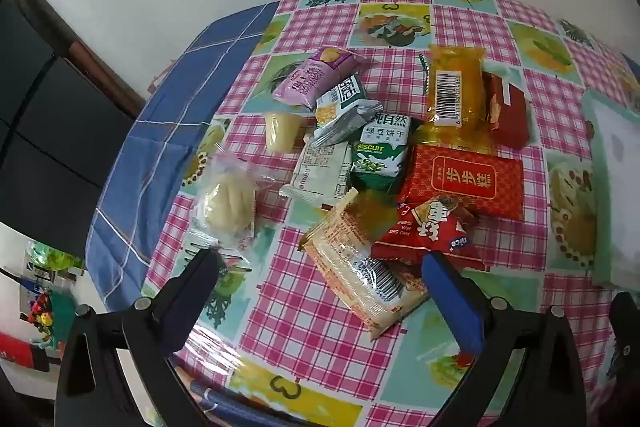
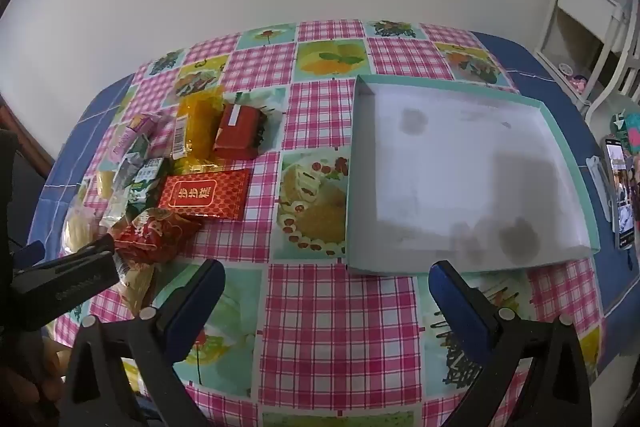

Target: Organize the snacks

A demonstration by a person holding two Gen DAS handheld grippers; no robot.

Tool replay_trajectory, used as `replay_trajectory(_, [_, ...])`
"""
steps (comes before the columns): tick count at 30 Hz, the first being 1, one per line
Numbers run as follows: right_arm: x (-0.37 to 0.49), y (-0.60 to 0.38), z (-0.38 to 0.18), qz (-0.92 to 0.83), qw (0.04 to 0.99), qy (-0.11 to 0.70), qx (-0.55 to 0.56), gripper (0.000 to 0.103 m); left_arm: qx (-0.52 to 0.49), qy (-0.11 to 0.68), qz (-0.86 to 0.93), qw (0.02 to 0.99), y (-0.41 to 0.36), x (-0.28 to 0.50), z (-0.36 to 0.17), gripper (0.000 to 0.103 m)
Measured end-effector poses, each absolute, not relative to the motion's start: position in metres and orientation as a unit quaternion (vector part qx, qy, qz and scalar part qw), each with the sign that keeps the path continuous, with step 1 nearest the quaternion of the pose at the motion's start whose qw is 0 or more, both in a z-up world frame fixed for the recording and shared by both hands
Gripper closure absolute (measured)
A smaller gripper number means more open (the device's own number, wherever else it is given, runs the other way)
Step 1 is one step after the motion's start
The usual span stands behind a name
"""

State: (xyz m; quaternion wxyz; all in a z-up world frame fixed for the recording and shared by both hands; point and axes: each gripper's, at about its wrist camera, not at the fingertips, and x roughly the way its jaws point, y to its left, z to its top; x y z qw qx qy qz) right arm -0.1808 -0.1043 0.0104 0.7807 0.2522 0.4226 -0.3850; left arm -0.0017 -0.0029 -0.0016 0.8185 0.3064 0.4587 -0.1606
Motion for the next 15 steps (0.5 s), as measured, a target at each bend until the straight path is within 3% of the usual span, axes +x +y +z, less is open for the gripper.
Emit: replay_trajectory(15, [-0.180, -0.114, 0.001, -0.402, 0.762, 0.435, 0.261, 0.000, 0.248, 0.462, -0.222, 0.822, -0.001, 0.004, 0.000, 0.002])
